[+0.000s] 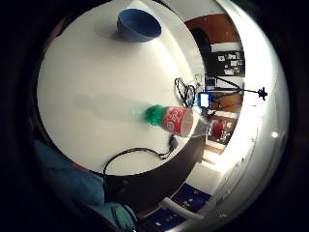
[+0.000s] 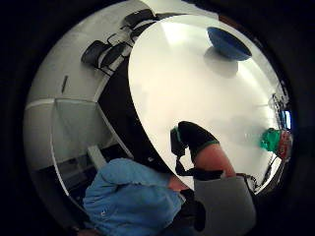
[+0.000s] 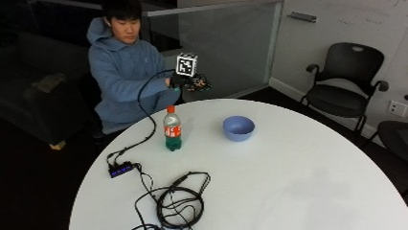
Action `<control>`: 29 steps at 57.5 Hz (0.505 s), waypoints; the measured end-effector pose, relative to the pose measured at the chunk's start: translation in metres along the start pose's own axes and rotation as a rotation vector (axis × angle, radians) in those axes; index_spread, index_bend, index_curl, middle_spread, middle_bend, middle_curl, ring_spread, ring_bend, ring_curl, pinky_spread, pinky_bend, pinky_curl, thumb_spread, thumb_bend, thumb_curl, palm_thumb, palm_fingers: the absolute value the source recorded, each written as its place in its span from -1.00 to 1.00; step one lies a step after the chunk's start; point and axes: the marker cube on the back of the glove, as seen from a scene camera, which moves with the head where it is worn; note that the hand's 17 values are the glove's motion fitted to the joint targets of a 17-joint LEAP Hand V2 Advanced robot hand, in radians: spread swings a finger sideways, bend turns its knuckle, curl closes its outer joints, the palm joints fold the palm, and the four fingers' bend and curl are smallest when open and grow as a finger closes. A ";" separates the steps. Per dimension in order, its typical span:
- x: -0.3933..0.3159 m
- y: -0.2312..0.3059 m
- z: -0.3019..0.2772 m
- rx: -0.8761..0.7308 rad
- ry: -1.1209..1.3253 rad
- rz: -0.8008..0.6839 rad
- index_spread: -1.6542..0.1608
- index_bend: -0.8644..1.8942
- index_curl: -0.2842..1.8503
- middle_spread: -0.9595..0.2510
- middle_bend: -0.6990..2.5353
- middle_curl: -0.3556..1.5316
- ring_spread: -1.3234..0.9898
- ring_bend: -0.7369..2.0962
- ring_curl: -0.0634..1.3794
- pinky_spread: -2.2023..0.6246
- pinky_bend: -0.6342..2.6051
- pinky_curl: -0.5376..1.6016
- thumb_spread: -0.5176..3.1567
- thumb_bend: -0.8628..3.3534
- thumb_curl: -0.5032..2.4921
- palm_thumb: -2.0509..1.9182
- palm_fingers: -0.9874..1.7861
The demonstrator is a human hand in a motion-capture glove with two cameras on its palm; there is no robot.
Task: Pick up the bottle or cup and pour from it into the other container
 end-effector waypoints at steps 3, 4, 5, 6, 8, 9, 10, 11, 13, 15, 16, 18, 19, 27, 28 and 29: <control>-0.007 -0.003 -0.005 -0.004 -0.087 0.071 0.53 -0.26 -0.68 0.48 -0.46 -0.57 0.23 -0.26 -0.82 0.66 -0.39 -0.40 -0.43 -0.47 -0.58 0.27 -0.16; -0.007 -0.003 -0.005 -0.004 -0.096 0.071 0.50 -0.26 -0.67 0.47 -0.46 -0.56 0.23 -0.26 -0.80 0.67 -0.39 -0.39 -0.41 -0.47 -0.57 0.27 -0.17; -0.007 -0.003 -0.006 -0.003 -0.108 0.072 0.48 -0.26 -0.66 0.46 -0.46 -0.55 0.24 -0.25 -0.79 0.68 -0.39 -0.38 -0.38 -0.47 -0.56 0.28 -0.18; -0.009 -0.003 -0.008 -0.003 -0.142 0.089 0.46 -0.26 -0.65 0.45 -0.46 -0.54 0.25 -0.25 -0.78 0.68 -0.38 -0.37 -0.36 -0.47 -0.56 0.28 -0.18; -0.018 -0.005 -0.014 -0.005 -0.260 0.161 0.44 -0.26 -0.64 0.44 -0.45 -0.52 0.26 -0.24 -0.76 0.70 -0.38 -0.35 -0.32 -0.48 -0.55 0.29 -0.19; -0.023 -0.005 -0.016 -0.005 -0.312 0.186 0.42 -0.26 -0.63 0.44 -0.45 -0.51 0.26 -0.24 -0.75 0.70 -0.38 -0.35 -0.31 -0.48 -0.54 0.29 -0.19; -0.026 -0.004 -0.017 -0.002 -0.332 0.187 0.41 -0.26 -0.63 0.43 -0.45 -0.51 0.27 -0.24 -0.75 0.70 -0.38 -0.34 -0.29 -0.49 -0.54 0.29 -0.20; -0.027 -0.002 -0.016 0.003 -0.310 0.162 0.40 -0.26 -0.62 0.43 -0.45 -0.50 0.27 -0.23 -0.74 0.71 -0.37 -0.34 -0.28 -0.49 -0.53 0.29 -0.20; -0.021 0.002 -0.011 0.019 -0.201 0.091 0.39 -0.26 -0.62 0.43 -0.45 -0.48 0.28 -0.23 -0.73 0.71 -0.37 -0.32 -0.26 -0.50 -0.53 0.30 -0.21; -0.017 0.005 -0.007 0.038 -0.150 0.076 0.38 -0.27 -0.61 0.43 -0.45 -0.47 0.28 -0.22 -0.71 0.72 -0.37 -0.31 -0.24 -0.51 -0.52 0.30 -0.21; -0.015 0.006 -0.006 0.049 -0.148 0.076 0.37 -0.27 -0.60 0.43 -0.45 -0.47 0.28 -0.22 -0.71 0.72 -0.37 -0.31 -0.24 -0.51 -0.51 0.30 -0.21; -0.015 0.009 -0.008 0.068 -0.196 0.104 0.37 -0.27 -0.60 0.43 -0.45 -0.45 0.29 -0.21 -0.70 0.72 -0.37 -0.30 -0.22 -0.52 -0.51 0.30 -0.22; -0.018 0.010 -0.010 0.075 -0.254 0.149 0.37 -0.26 -0.59 0.43 -0.45 -0.45 0.29 -0.21 -0.69 0.73 -0.37 -0.30 -0.22 -0.53 -0.50 0.30 -0.22; -0.019 0.023 -0.016 0.149 -0.409 0.335 0.36 -0.26 -0.57 0.44 -0.45 -0.41 0.30 -0.20 -0.66 0.73 -0.37 -0.27 -0.19 -0.55 -0.48 0.32 -0.22; -0.017 0.025 -0.016 0.160 -0.413 0.349 0.36 -0.26 -0.56 0.44 -0.45 -0.41 0.30 -0.20 -0.66 0.73 -0.37 -0.27 -0.19 -0.56 -0.47 0.32 -0.23; -0.015 0.028 -0.016 0.170 -0.418 0.362 0.36 -0.26 -0.56 0.44 -0.45 -0.41 0.30 -0.19 -0.65 0.73 -0.37 -0.27 -0.19 -0.56 -0.47 0.32 -0.23</control>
